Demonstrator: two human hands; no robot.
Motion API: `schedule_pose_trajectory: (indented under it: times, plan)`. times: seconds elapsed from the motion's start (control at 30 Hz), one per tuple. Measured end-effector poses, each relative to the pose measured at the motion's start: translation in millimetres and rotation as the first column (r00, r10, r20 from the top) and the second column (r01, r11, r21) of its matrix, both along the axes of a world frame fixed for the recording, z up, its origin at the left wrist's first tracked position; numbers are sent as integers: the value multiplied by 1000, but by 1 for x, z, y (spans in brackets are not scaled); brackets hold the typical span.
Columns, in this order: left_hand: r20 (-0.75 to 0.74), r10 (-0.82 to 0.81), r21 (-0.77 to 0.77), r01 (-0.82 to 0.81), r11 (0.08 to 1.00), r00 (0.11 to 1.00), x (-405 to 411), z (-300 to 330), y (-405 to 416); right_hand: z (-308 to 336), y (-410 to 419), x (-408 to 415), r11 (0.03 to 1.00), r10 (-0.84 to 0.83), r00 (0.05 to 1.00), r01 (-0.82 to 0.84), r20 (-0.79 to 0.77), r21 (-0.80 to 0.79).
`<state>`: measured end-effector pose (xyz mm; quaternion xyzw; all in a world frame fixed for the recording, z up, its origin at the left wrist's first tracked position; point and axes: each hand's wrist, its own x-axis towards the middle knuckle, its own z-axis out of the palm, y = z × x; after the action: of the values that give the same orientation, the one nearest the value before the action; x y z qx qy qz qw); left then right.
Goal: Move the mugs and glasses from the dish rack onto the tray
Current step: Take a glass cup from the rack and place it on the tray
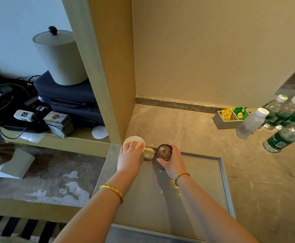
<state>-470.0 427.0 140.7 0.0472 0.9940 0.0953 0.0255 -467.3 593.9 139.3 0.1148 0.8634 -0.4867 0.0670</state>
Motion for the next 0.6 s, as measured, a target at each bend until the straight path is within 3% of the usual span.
schedule_pose_trajectory:
  times: [0.13, 0.2, 0.3, 0.43, 0.6]
  plan:
    - [20, -10, -4, 10, 1000, 1000, 0, 4, 0, -2, -3, 2, 1000, -1, 1000, 0, 8, 25]
    - [20, 1, 31, -1, 1000, 1000, 3, 8, -2, -1, -5, 5, 991, 10, 999, -5, -38, 132]
    - [-36, 29, 136, -24, 990, 999, 11, 15, -11, 7, -18, 12, 954, 55, 969, 20, -240, 299]
    - [-142, 108, 277, -66, 959, 984, 26, 29, -39, 30, -63, 17, 947, 119, 853, 56, -509, 316]
    - [-167, 290, 320, -226, 920, 942, 65, 28, -108, 41, -152, 35, 918, 382, 719, -221, -581, 330]
